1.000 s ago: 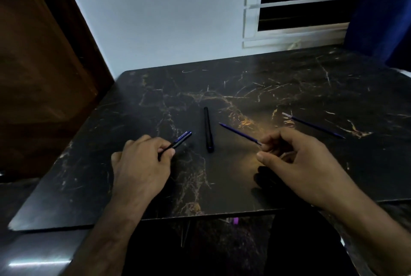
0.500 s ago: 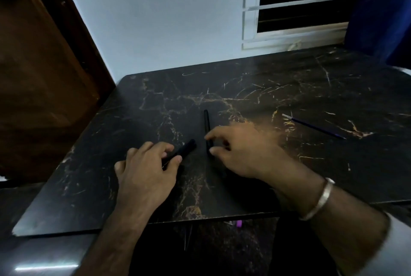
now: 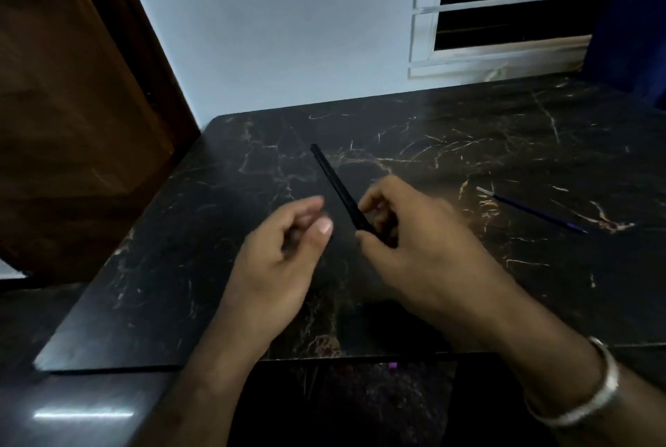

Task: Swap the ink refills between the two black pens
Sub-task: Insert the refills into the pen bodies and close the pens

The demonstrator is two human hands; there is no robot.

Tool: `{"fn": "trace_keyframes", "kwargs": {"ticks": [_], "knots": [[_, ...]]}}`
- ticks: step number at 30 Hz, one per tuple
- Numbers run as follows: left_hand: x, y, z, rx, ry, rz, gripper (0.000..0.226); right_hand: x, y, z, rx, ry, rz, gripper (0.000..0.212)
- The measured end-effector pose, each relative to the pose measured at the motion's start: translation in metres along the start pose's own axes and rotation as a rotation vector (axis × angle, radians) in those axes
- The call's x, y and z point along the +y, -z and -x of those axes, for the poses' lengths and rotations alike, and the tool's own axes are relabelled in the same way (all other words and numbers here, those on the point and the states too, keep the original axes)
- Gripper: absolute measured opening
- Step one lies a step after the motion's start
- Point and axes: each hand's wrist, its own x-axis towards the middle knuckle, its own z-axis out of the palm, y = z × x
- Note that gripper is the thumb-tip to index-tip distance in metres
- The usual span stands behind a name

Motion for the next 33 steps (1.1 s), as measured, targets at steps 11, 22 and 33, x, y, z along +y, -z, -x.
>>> {"fn": "trace_keyframes", "kwargs": {"ticks": [11,22,33], "knots": [[0.031,-0.043,-0.021,-0.045,0.184,0.758,0.011,0.018,0.011,0.023,-0.182,-0.383,-0.950,0.026],[0.030,0.049,-0.054,0.344,0.091,0.902,0.013,0.040,0.061,0.064,0.029,-0.174,-0.138,0.023],[0.023,-0.033,-0.007,0.053,0.170,0.727,0.085,0.090,0.071,0.031,0.063,-0.246,0.454,0.028]]}}
